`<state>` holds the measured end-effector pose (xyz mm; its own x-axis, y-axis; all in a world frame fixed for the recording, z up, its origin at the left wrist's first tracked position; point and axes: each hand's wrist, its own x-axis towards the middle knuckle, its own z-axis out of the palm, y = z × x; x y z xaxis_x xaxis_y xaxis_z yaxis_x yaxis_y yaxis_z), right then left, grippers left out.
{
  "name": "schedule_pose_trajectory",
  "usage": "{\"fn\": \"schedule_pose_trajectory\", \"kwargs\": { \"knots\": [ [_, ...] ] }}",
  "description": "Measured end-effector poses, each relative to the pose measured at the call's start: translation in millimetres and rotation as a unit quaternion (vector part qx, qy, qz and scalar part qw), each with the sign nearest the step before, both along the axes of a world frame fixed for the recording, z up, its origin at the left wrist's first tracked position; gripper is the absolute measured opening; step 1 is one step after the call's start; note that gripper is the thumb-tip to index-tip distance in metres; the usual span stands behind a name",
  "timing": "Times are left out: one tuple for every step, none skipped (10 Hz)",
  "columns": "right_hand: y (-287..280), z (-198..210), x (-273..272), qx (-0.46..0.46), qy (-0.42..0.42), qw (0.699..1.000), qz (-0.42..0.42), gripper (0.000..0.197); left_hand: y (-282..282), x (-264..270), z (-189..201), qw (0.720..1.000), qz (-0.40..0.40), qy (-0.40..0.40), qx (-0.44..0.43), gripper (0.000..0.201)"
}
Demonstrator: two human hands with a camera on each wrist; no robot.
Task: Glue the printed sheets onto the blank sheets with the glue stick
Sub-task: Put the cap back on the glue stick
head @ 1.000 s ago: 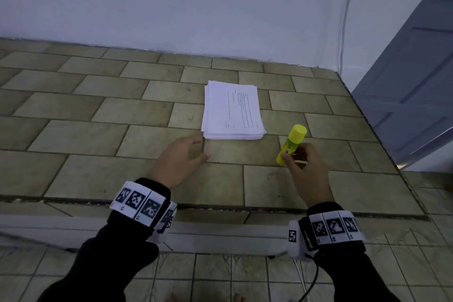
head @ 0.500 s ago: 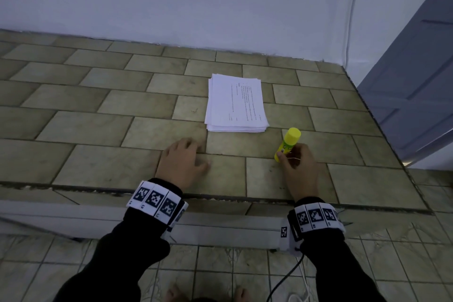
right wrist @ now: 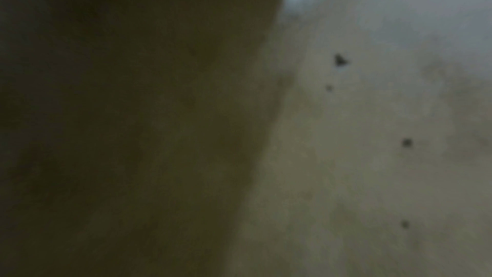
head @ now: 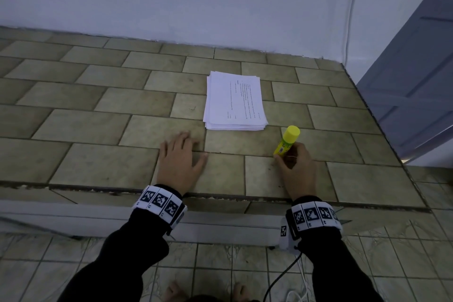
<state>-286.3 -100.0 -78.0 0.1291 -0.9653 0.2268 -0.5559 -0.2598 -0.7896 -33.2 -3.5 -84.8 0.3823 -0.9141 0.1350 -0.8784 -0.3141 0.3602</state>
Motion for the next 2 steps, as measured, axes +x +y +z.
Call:
{"fn": "schedule_pose_trajectory", "kwargs": {
  "knots": [
    [0.7,0.1,-0.3,0.013,-0.024,1.0,-0.01,0.048,0.1,0.9,2.2,1.0,-0.001,0.03,0.006,0.046],
    [-1.4,3.9,-2.2,0.0,-0.067,0.998,-0.018,0.06,-4.5,6.9,10.8,0.999,0.009,0.052,0.001,0.051]
  ]
}}
